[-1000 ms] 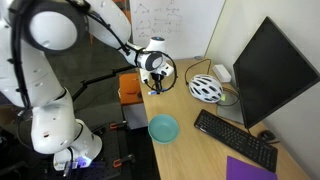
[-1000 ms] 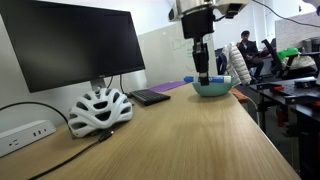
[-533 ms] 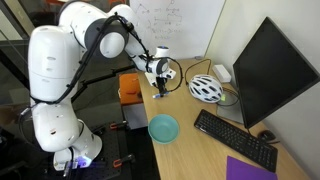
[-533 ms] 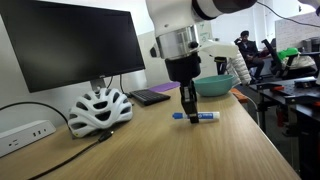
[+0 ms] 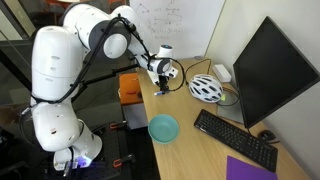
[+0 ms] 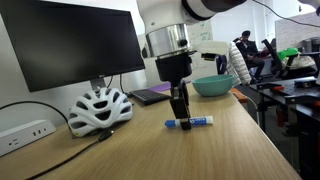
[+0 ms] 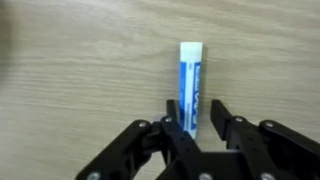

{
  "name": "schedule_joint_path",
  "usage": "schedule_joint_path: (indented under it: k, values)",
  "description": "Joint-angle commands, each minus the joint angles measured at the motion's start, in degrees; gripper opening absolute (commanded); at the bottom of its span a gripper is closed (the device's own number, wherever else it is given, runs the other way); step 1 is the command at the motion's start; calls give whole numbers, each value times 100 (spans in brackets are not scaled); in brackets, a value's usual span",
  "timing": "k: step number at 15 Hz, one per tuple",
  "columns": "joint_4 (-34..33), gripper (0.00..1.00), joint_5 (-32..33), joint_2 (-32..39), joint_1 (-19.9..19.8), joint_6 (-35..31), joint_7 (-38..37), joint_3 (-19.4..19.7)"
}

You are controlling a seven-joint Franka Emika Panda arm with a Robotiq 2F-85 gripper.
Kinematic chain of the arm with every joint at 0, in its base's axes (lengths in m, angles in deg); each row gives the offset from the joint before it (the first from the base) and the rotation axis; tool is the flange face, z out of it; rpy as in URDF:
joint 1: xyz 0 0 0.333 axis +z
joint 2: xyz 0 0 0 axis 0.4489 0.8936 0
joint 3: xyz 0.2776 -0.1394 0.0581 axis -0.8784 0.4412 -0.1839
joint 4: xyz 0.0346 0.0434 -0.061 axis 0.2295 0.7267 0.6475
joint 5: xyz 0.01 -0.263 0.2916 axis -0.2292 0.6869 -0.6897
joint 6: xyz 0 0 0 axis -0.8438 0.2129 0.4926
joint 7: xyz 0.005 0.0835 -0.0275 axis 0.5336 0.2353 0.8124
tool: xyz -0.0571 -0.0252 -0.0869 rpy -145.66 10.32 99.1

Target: Remove the marker from the bowl and put it on the table

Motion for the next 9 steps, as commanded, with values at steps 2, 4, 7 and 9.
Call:
schedule_joint_path:
  k: [2, 4, 7, 9]
  values:
    - [158, 84, -648, -425, -187, 192, 757, -36]
    - [312, 98, -851, -857, -296, 378, 1046, -51]
    - [554, 100, -806, -1655, -402, 836, 1157, 46]
    - [678, 100, -651, -2047, -510, 909, 1088, 83]
